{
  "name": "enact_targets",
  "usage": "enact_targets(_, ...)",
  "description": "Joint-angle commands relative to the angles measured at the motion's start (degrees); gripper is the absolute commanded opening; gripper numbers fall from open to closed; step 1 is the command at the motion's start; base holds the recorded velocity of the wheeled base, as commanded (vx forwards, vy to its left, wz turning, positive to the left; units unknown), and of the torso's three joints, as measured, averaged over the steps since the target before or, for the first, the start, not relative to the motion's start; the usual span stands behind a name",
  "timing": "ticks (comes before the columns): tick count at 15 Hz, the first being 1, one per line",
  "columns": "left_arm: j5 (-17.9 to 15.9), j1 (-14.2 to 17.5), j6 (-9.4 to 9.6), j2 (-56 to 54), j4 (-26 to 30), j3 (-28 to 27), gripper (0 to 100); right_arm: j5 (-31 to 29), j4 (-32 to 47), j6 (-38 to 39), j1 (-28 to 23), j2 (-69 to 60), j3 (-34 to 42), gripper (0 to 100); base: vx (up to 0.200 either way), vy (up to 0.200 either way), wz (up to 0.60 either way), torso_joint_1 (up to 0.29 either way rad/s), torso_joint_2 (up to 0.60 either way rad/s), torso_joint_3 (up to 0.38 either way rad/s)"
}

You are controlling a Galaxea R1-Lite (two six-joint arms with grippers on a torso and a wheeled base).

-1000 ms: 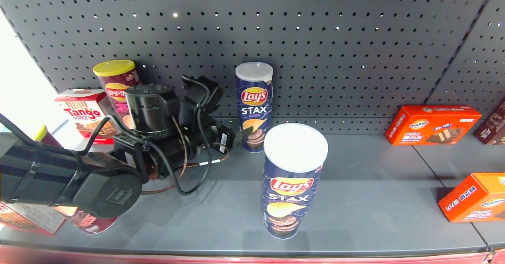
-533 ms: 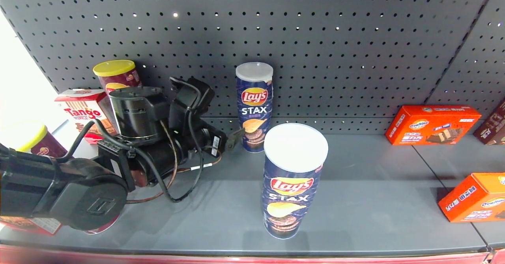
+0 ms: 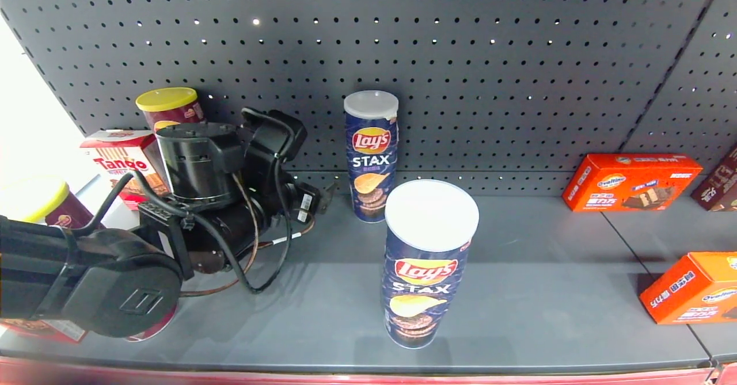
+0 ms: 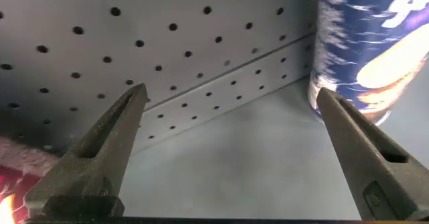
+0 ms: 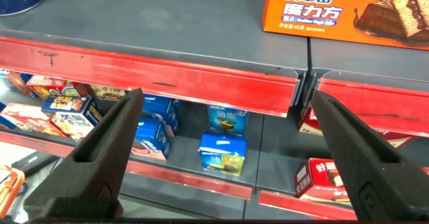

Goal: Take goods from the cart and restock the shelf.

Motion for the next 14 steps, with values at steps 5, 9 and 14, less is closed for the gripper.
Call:
enact_targets(5, 0.1, -0.1, -0.14, 5.4, 0.3, -5.3, 100, 0.0, 0.0, 0.0, 0.0, 0.1, 0.0, 100, 0.000, 0.000, 0.00, 0.000, 0.00, 0.000)
enact_targets(9, 0.1, -0.6, -0.14, 7.0, 0.3, -6.3, 100, 0.0, 0.0, 0.0, 0.0, 0.1, 0.0, 100, 0.000, 0.000, 0.00, 0.000, 0.00, 0.000)
enact_targets(14, -0.1, -2.2, -0.23, 8.0, 0.3, -7.2, 100, 0.0, 0.0, 0.0, 0.0, 0.1, 0.0, 100, 0.000, 0.000, 0.00, 0.000, 0.00, 0.000)
